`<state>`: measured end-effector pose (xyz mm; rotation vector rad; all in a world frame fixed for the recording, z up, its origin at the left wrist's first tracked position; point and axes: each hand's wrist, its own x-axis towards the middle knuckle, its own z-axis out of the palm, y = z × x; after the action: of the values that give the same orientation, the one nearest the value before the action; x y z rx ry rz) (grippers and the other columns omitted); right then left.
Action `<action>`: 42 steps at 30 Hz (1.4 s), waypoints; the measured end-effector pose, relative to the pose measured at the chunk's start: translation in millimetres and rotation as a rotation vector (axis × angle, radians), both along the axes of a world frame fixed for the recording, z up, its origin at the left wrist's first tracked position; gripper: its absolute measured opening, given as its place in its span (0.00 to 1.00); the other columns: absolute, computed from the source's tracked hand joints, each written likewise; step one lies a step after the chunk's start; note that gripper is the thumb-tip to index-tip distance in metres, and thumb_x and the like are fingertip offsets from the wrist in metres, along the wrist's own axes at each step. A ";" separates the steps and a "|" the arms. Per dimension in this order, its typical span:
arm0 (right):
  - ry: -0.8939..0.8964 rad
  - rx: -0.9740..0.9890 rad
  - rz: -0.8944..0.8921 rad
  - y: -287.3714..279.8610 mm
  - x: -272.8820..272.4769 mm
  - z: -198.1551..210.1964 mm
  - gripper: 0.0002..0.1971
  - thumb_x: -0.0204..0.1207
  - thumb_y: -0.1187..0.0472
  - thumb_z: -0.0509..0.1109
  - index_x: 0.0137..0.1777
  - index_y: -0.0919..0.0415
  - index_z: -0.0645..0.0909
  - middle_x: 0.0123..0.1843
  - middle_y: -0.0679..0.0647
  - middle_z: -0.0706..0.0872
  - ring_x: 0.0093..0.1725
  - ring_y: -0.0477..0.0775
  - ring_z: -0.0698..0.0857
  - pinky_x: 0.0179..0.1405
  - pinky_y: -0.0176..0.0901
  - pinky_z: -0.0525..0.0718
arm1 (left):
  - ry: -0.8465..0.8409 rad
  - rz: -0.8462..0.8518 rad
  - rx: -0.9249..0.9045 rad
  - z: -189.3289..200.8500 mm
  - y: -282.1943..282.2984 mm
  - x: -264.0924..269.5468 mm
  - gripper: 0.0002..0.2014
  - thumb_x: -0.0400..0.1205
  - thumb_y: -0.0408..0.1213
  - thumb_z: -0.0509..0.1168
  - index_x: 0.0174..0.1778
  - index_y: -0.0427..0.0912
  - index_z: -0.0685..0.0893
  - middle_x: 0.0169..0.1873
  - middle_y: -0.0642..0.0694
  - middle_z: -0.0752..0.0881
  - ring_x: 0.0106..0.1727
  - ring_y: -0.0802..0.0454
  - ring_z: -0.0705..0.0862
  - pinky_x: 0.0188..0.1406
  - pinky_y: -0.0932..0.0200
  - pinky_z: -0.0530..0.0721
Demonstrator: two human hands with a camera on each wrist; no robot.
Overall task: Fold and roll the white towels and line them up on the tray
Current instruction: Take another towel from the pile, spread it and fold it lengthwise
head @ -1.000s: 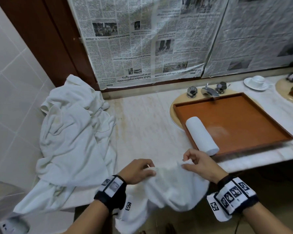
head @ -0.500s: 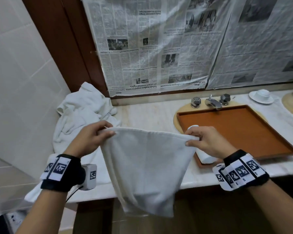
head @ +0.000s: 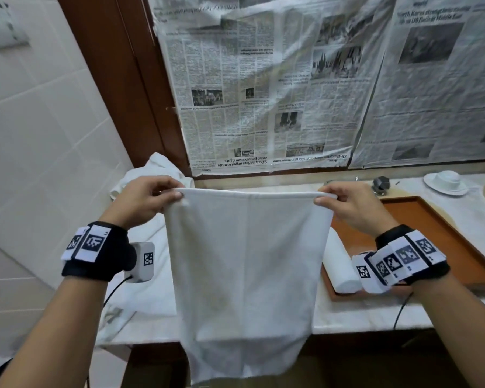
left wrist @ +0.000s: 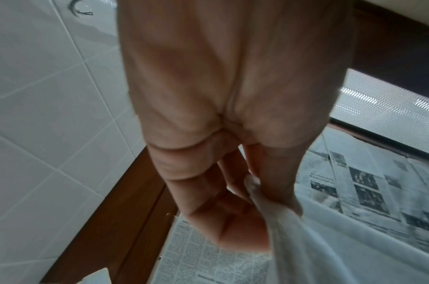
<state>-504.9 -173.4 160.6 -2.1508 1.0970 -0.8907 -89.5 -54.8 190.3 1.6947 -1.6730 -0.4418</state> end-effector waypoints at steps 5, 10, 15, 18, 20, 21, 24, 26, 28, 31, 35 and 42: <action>0.015 -0.054 0.001 -3.4 -2.3 10.5 0.02 0.78 0.56 0.74 0.47 0.52 0.88 0.33 0.60 0.85 0.28 0.59 0.83 0.31 0.57 0.84 | 0.026 0.053 0.044 8.7 8.0 -4.1 0.03 0.80 0.38 0.75 0.42 0.43 0.90 0.34 0.47 0.87 0.34 0.57 0.83 0.31 0.61 0.86; -0.006 -0.099 -0.003 -4.6 3.9 15.3 0.02 0.78 0.60 0.74 0.47 0.56 0.87 0.31 0.57 0.87 0.29 0.55 0.87 0.37 0.56 0.86 | 0.057 0.039 0.066 1.1 17.1 0.9 0.04 0.80 0.37 0.75 0.41 0.41 0.89 0.35 0.40 0.86 0.33 0.54 0.83 0.28 0.60 0.85; -0.048 -0.075 -0.016 -12.7 20.7 18.7 0.03 0.79 0.64 0.74 0.49 0.62 0.87 0.34 0.63 0.87 0.29 0.55 0.88 0.36 0.53 0.89 | 0.105 0.032 0.017 -5.0 10.5 10.4 0.02 0.82 0.36 0.72 0.45 0.42 0.89 0.39 0.44 0.88 0.38 0.54 0.86 0.34 0.55 0.90; 0.045 -0.104 -0.043 -24.0 31.5 13.9 0.02 0.80 0.62 0.73 0.48 0.59 0.86 0.33 0.59 0.86 0.31 0.56 0.87 0.33 0.51 0.87 | -0.031 0.047 -0.002 -13.3 -1.8 21.1 0.02 0.82 0.35 0.72 0.44 0.44 0.87 0.36 0.51 0.88 0.33 0.58 0.86 0.30 0.62 0.87; 0.136 -0.121 -0.064 -32.5 39.6 8.2 0.02 0.80 0.61 0.73 0.46 0.55 0.84 0.33 0.53 0.85 0.32 0.52 0.85 0.31 0.43 0.83 | -0.148 0.074 -0.023 -19.6 -14.9 28.4 0.03 0.82 0.37 0.73 0.43 0.44 0.87 0.35 0.54 0.88 0.30 0.59 0.84 0.28 0.70 0.80; 0.168 -0.113 -0.079 -37.3 44.0 5.8 0.03 0.81 0.61 0.72 0.46 0.53 0.83 0.34 0.51 0.85 0.34 0.51 0.84 0.30 0.38 0.78 | -0.202 0.089 -0.034 -22.7 -22.4 31.8 0.03 0.81 0.38 0.73 0.43 0.44 0.87 0.35 0.54 0.87 0.31 0.59 0.84 0.31 0.71 0.78; 0.235 -0.064 -0.146 -55.7 55.9 0.3 0.04 0.81 0.57 0.71 0.45 0.53 0.82 0.35 0.52 0.84 0.35 0.52 0.81 0.29 0.38 0.72 | -0.270 0.128 -0.042 -31.9 -46.7 40.1 0.05 0.81 0.41 0.73 0.42 0.44 0.87 0.36 0.53 0.88 0.35 0.61 0.83 0.37 0.64 0.75; 0.278 -0.036 -0.188 -70.9 60.4 -3.6 0.06 0.82 0.55 0.71 0.44 0.54 0.81 0.37 0.52 0.84 0.36 0.51 0.81 0.31 0.41 0.74 | -0.231 0.131 -0.022 -34.3 -62.7 42.8 0.06 0.81 0.41 0.73 0.42 0.44 0.86 0.34 0.51 0.88 0.29 0.59 0.84 0.33 0.67 0.77; 0.318 0.001 -0.217 -86.7 64.5 -9.1 0.06 0.82 0.55 0.70 0.44 0.53 0.81 0.38 0.54 0.85 0.36 0.52 0.84 0.33 0.44 0.80 | -0.197 0.119 0.008 -37.5 -79.7 44.6 0.06 0.81 0.41 0.72 0.41 0.44 0.85 0.32 0.50 0.88 0.25 0.59 0.84 0.30 0.69 0.78; 0.310 0.126 -0.223 -112.7 74.3 -19.5 0.04 0.84 0.59 0.68 0.47 0.56 0.80 0.32 0.57 0.88 0.29 0.54 0.87 0.26 0.44 0.84 | -0.231 0.133 0.054 -50.3 -109.7 48.7 0.08 0.82 0.44 0.70 0.41 0.46 0.82 0.28 0.49 0.87 0.26 0.58 0.84 0.36 0.60 0.78; 0.193 0.248 -0.223 -162.2 91.1 -43.4 0.05 0.84 0.63 0.67 0.46 0.56 0.78 0.33 0.61 0.89 0.30 0.57 0.91 0.37 0.57 0.92 | -0.156 0.161 0.143 -75.5 -160.4 56.5 0.09 0.85 0.45 0.66 0.43 0.45 0.80 0.23 0.47 0.87 0.20 0.55 0.84 0.30 0.61 0.79; 0.062 0.335 -0.264 -257.6 115.2 -97.5 0.03 0.84 0.63 0.66 0.51 0.63 0.79 0.37 0.64 0.89 0.31 0.56 0.91 0.45 0.61 0.91 | 0.192 0.357 0.212 -124.8 -255.5 59.9 0.08 0.86 0.38 0.66 0.49 0.35 0.78 0.34 0.40 0.91 0.26 0.46 0.89 0.16 0.65 0.77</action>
<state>-389.8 -431.0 63.1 -1.7963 1.4720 -0.6946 -29.6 -310.2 65.4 1.9872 -1.1883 -0.6027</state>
